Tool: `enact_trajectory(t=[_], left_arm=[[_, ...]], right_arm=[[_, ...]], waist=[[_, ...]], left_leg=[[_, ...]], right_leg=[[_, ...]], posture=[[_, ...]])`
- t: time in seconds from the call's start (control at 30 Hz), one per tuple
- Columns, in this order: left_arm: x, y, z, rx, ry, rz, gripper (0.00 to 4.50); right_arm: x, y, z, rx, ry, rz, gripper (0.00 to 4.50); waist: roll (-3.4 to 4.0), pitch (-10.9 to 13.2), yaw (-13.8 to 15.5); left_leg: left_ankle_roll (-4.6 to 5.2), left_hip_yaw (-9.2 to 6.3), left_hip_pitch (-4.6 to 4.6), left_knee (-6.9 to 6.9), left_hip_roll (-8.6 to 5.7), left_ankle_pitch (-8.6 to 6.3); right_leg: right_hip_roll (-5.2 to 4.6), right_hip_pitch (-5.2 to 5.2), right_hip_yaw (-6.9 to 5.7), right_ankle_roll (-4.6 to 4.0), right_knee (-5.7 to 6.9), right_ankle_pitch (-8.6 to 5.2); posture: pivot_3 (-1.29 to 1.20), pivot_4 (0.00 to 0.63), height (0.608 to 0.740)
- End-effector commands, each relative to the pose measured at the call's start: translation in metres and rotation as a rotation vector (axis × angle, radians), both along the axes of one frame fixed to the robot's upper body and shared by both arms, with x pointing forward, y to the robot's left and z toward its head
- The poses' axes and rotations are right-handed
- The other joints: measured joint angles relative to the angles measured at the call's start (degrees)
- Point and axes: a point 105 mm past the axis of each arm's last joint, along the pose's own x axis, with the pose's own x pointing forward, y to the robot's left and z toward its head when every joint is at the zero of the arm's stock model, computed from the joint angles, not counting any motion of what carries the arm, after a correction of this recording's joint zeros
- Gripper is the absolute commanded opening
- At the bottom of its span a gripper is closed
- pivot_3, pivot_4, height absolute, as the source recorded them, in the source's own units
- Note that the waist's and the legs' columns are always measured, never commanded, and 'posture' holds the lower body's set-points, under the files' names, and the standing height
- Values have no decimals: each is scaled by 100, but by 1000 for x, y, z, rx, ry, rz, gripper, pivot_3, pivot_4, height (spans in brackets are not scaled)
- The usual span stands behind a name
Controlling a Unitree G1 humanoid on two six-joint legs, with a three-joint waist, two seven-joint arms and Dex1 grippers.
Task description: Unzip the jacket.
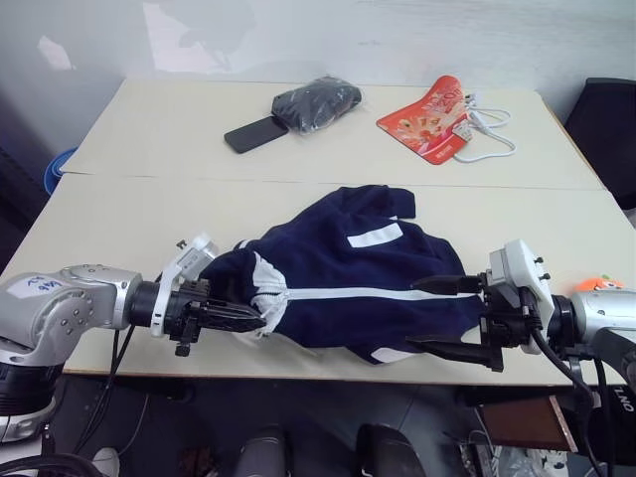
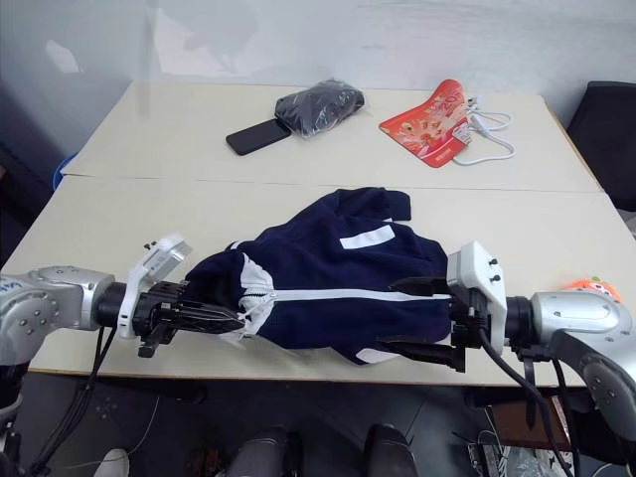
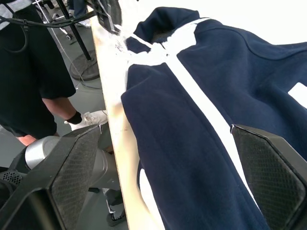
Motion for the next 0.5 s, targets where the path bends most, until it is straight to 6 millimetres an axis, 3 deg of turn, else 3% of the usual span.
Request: enact_trajectory(t=[0.03,0.2,0.33,0.5], left_arm=[[2,-1,20,-101,69,16,116],[55,1,16,-280,182,302,116],[63,-1,-5,-226,169,434,116],[60,-6,-12,-247,178,470,1273]], right_arm=[[-2,3,4,11,-34,23,4500],[-3,3,3,10,-39,16,4500],[-4,3,4,10,-42,12,4500],[-2,2,5,10,-45,1,4500]], waist=[[0,0,5],[-3,1,15],[-17,3,-40],[-17,3,-28]], left_leg=[[0,-1,0,1,0,0],[0,-8,-2,11,-4,0],[-2,-9,-4,9,-3,-2],[-3,-9,-3,12,-2,-2]], right_leg=[[0,1,0,0,0,0],[-1,6,-4,1,4,1],[0,3,-6,3,3,2],[0,3,-5,3,5,1]], posture=[[0,150,740],[0,150,740],[0,150,740],[0,150,740]])
